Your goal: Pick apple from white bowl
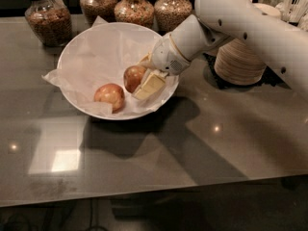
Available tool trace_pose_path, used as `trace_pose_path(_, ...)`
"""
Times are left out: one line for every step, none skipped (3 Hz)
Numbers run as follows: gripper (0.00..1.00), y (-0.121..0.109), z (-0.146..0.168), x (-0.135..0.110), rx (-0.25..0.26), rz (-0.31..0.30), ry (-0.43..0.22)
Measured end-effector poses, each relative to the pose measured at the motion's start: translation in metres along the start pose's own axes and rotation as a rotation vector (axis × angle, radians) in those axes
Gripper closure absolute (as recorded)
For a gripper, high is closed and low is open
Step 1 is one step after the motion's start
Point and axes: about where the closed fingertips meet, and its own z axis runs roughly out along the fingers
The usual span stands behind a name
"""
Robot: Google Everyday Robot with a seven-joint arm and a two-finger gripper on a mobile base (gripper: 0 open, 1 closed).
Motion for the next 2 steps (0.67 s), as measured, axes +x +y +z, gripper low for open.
trace_pose_path(1.0, 0.0, -0.024, -0.018, -0.007, -0.029, -0.097)
trace_pose_path(1.0, 0.015, -0.064, -0.039, -0.016, -0.096, -0.204)
